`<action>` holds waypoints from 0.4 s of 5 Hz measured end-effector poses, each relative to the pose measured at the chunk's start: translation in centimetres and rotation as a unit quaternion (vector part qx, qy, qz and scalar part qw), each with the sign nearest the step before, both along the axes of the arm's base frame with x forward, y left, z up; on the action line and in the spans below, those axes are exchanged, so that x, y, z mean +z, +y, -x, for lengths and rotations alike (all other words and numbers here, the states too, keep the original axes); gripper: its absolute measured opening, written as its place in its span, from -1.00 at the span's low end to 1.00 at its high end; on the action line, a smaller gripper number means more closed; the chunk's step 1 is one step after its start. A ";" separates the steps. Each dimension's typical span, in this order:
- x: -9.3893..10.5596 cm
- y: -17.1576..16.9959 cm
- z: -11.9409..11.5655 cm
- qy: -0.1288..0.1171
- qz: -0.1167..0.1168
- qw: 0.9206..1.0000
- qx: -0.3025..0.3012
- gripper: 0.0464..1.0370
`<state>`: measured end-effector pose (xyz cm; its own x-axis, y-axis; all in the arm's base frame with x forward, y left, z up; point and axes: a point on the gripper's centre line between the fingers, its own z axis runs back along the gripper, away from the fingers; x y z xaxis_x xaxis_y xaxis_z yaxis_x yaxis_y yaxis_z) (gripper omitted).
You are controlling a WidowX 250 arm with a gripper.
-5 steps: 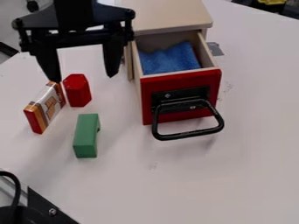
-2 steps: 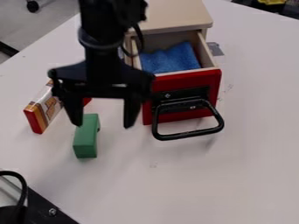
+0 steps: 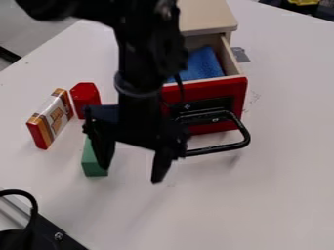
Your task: Grab the drawer handle and close it
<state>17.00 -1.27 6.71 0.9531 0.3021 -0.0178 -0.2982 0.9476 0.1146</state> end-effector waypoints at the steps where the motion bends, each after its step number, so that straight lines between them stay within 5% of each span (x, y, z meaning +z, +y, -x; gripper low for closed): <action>1: -0.9 -0.9 0.6 0.016 0.017 0.998 -0.065 0.91; 2: -1.2 -1.9 0.8 0.021 0.040 0.991 -0.123 0.91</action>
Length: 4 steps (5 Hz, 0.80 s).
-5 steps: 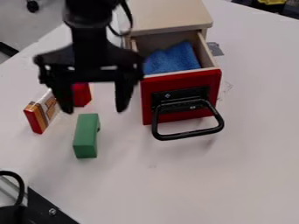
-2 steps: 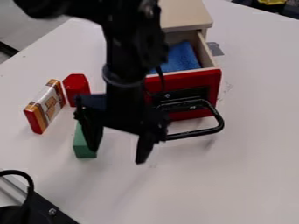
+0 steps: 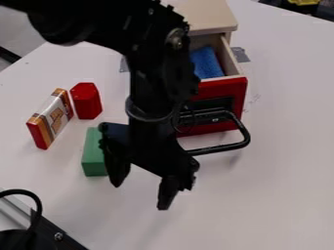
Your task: Grab the drawer handle and close it
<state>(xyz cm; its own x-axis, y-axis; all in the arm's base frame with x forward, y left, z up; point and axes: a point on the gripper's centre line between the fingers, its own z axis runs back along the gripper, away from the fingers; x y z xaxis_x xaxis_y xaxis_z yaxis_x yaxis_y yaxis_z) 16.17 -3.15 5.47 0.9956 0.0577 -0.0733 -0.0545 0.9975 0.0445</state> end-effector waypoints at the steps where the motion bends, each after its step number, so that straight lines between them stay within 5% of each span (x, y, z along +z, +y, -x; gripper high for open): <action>1: -0.2 -0.9 0.1 0.005 0.018 0.999 -0.051 0.91; 2: -0.2 -1.5 0.4 0.011 0.035 0.996 -0.078 0.91; 4: 0.5 -3.1 -0.5 -0.015 0.069 0.992 -0.100 0.91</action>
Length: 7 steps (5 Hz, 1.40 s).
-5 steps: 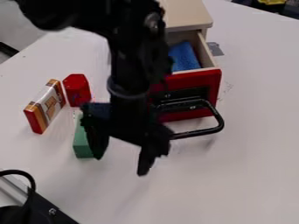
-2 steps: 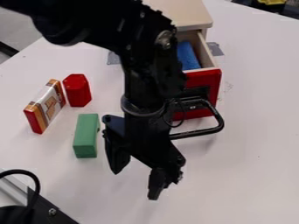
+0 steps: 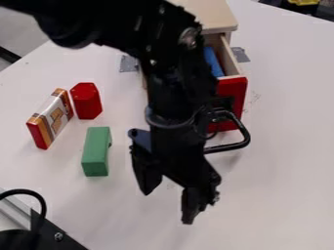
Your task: Grab the drawer handle and close it
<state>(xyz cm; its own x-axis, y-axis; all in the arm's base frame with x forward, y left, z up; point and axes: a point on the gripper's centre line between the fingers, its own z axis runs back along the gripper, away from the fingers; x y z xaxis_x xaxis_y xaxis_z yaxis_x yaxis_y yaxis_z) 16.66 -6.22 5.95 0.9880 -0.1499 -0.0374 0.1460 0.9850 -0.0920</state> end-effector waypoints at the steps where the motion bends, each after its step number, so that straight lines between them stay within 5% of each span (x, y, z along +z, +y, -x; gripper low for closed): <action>1: -0.3 -1.1 -0.6 -0.007 -0.002 1.000 -0.013 0.91; 4: -2.2 -3.3 -1.6 -0.027 -0.016 0.999 -0.044 0.91; 7: -5.0 -3.3 -3.9 -0.059 -0.056 0.995 -0.066 0.91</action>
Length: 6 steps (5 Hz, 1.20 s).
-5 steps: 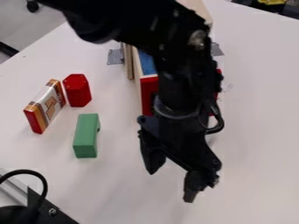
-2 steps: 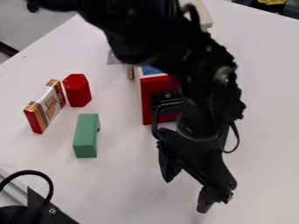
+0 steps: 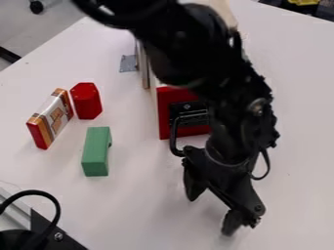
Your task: Grab the drawer handle and close it
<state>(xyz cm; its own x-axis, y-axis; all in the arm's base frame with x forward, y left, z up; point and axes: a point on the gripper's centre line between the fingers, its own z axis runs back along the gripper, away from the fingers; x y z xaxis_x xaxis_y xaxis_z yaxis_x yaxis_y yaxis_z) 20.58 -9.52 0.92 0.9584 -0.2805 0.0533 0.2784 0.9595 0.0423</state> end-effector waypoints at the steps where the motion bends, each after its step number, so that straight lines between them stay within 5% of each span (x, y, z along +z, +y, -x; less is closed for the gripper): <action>1: -0.7 1.0 -1.8 -0.005 -0.005 1.000 0.023 0.91; 6: 0.4 6.4 -9.3 -0.017 0.004 0.993 0.114 0.91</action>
